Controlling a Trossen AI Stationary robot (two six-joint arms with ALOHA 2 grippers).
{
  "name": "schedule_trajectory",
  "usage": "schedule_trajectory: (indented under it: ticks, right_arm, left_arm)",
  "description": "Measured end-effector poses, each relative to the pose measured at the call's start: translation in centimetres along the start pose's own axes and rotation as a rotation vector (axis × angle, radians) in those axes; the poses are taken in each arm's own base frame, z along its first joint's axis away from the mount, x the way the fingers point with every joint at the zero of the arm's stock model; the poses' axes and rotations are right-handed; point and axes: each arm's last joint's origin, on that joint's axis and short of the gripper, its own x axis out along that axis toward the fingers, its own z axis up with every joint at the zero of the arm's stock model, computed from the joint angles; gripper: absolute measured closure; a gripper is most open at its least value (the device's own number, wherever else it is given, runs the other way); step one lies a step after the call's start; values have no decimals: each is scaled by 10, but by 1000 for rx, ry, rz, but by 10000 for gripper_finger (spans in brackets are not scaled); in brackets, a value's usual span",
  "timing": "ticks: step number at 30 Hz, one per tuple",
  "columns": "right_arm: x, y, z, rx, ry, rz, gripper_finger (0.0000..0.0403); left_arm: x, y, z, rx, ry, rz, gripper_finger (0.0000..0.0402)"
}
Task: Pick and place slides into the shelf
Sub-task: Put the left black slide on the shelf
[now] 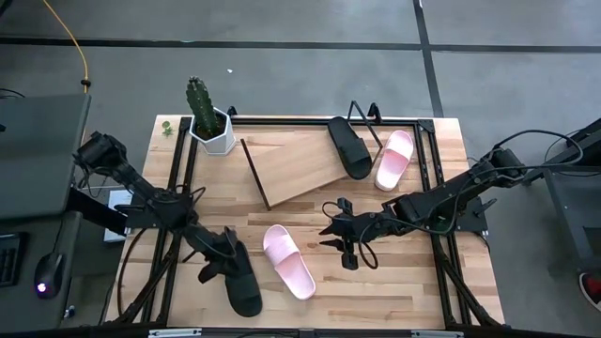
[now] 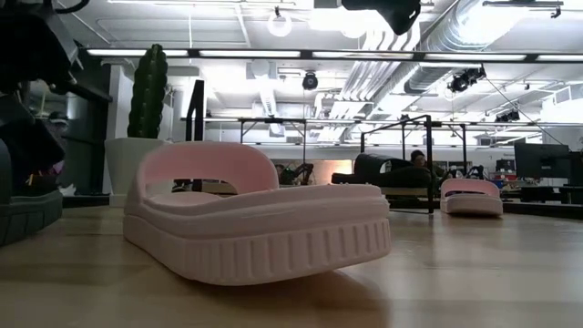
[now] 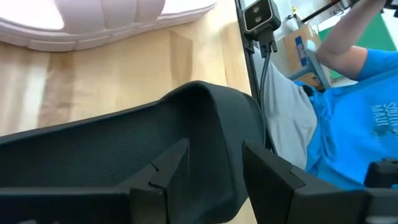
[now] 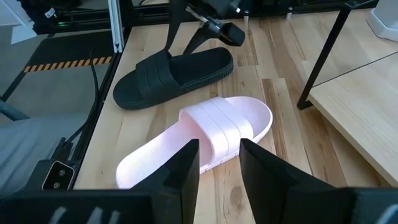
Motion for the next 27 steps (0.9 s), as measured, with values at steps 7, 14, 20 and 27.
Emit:
schedule_trajectory:
  ticks: [7, 14, 20, 27]
  right_arm:
    - [0, 0, 0, 1, 0, 0, 297]
    - [0, 0, 0, 16, 0, 0, 297]
    - [0, 0, 0, 16, 0, 0, 297]
    - [0, 0, 0, 16, 0, 0, 297]
  left_arm:
    - [9, 1, -2, -14, 13, -26, 268]
    - [12, 2, -2, -23, 11, -34, 268]
    - [12, -3, -5, -23, 20, -62, 268]
    - [12, -10, -14, -15, 15, -58, 268]
